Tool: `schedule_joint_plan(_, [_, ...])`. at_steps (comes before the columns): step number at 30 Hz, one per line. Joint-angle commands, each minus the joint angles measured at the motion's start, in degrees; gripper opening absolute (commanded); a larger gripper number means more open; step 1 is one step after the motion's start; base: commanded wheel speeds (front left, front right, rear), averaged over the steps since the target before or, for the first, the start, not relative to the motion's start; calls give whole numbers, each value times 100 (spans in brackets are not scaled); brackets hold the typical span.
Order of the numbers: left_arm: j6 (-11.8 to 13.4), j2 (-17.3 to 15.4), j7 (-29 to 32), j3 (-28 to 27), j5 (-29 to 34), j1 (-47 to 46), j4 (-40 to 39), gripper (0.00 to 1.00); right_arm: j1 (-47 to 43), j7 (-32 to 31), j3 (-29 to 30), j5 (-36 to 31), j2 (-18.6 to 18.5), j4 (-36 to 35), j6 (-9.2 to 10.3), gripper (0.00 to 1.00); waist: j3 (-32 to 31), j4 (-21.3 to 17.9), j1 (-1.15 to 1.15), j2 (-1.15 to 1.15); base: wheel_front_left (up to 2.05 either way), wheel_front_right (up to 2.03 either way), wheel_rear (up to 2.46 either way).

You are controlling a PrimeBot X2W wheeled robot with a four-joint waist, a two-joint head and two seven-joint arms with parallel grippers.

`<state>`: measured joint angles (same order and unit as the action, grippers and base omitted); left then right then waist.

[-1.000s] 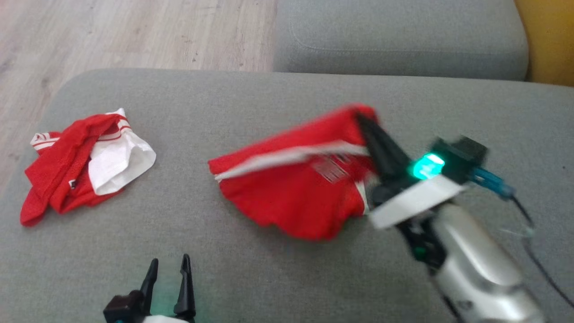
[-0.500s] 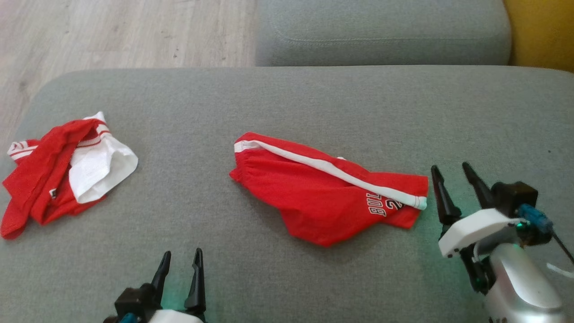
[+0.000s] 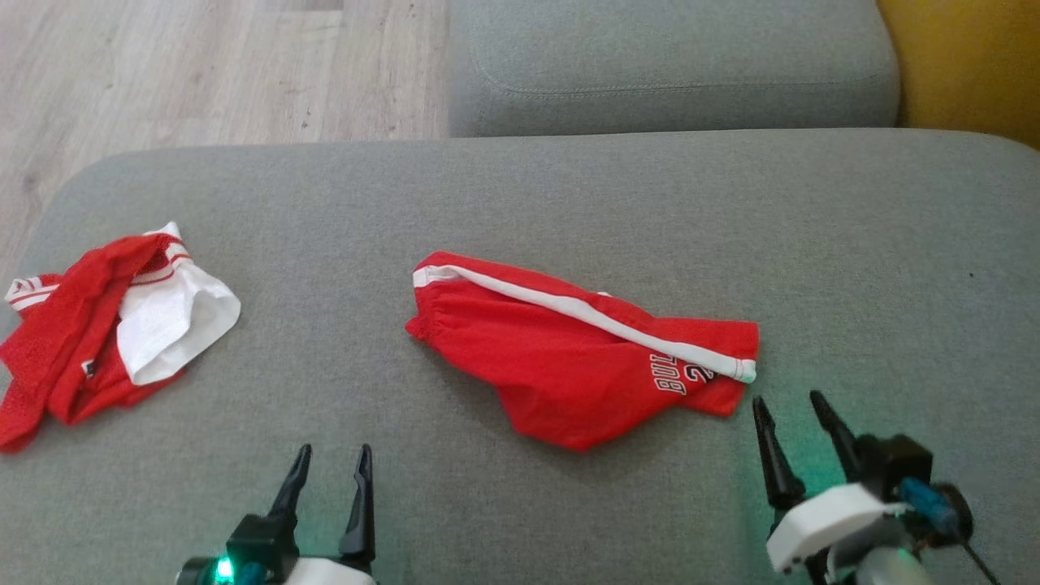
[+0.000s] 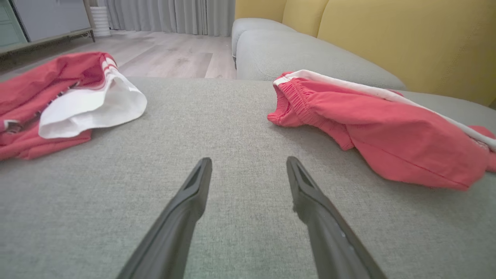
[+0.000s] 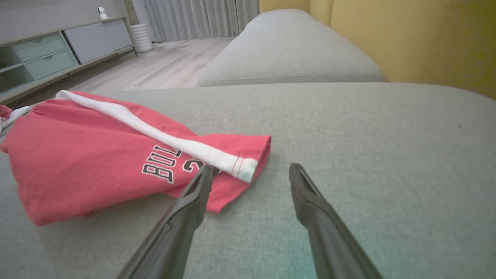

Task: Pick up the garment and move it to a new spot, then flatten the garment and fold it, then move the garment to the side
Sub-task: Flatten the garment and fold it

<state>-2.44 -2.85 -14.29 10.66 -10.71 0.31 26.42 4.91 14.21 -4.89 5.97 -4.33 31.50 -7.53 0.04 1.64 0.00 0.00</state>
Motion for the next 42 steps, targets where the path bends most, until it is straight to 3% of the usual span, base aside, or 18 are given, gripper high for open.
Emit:
schedule_joint_plan(1, [57,-28,-71,-256,121,-148,-205,100,97,78,-74,-37,50,-193,4,100,-20,-35,0,0,0,0,0])
schedule_joint_plan(12, [156,-24,-71,-373,511,17,-312,100,-152,78,-92,118,143,-203,4,100,-21,-245,0,0,0,0,0])
schedule_joint_plan(23, [68,-8,-71,-212,521,-137,-326,100,502,78,-188,346,145,62,4,100,322,-154,0,0,0,0,0])
schedule_joint_plan(33, [39,-4,-71,-42,349,-347,-253,100,1045,79,-14,87,145,711,4,100,658,-3,0,0,0,0,0])
schedule_joint_plan(42, [43,-3,-71,2,270,-468,-237,100,1229,79,-38,132,145,822,4,100,782,33,0,0,0,0,0])
